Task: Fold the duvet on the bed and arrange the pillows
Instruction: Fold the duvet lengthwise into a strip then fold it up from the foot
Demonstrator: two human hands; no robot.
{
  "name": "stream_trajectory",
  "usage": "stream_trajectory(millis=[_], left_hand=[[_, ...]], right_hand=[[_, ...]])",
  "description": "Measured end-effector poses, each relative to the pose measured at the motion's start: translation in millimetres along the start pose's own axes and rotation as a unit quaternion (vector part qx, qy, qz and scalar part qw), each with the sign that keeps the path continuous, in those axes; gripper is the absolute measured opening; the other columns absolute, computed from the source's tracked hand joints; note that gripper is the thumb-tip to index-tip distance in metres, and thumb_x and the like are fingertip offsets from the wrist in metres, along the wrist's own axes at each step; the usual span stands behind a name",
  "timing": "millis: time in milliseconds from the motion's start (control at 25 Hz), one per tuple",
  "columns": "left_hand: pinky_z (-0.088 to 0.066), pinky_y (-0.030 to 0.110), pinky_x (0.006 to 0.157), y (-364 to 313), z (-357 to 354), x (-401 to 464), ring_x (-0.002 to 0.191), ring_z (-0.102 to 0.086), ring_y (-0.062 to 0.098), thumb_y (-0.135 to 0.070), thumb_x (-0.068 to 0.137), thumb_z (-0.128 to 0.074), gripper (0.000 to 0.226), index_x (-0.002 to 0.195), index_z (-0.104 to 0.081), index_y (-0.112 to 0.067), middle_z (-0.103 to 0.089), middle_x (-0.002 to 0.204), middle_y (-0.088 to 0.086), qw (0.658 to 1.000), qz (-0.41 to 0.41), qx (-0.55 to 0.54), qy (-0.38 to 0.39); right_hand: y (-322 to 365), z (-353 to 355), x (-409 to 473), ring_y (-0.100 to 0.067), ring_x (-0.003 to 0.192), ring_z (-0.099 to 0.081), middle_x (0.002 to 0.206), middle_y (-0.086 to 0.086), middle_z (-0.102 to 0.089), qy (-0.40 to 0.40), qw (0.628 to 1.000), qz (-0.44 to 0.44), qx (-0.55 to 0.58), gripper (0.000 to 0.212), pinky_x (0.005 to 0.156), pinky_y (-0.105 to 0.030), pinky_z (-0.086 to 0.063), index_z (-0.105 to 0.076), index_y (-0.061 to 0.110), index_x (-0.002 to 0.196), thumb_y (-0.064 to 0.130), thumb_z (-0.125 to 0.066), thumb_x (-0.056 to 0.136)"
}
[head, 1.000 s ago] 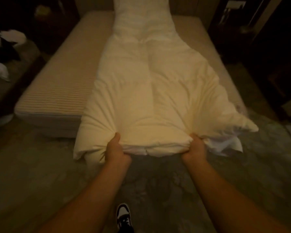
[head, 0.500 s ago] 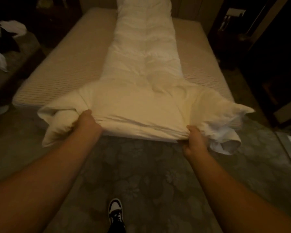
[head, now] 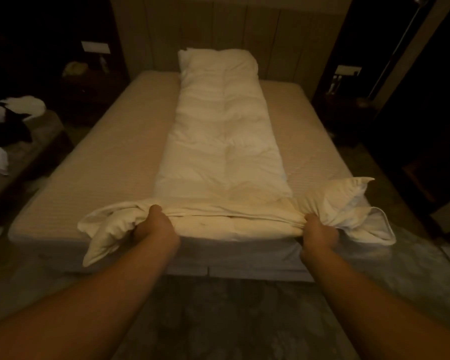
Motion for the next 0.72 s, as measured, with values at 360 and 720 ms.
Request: stream_trajectory(millis=[360,720], left_hand=[[-0.047,0.042,0.092,-89,-197,80,0.112,-0.058,0.038,-0.036,0.079,-0.069,0.061,0.125,-0.054,0.001,-0.058,0.129,0.018,0.975,-0.158,0.159,0.009],[-0.023,0.053,0.116,-255,-500,135,0.140,-0.033,0.029,-0.050,0.091,-0.048,0.057,0.142,-0.045,-0.024,-0.040,0.152,0.006,0.751,-0.494,0.348,0.266]], right_hand=[[95,-164,121,-0.042,0.111,-0.058,0.124,-0.019,-0.062,0.001,0.997,0.046,-0.063,0.048,0.092,-0.047,-0.050,-0.059,-0.001,0.123,0.023,-0.067,0.082],[233,-466,295,-0.025,0.146,-0.020,0.160,-0.002,-0.021,0.294,0.837,0.309,-0.342,0.077,0.117,-0.055,-0.017,-0.018,0.031,0.154,0.052,-0.055,0.090]])
Point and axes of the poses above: each hand's wrist, its own x-axis towards the middle knuckle, its own z-axis out of the back of the hand, y = z × x, the point moved 1 cm from there along x, towards the middle knuckle
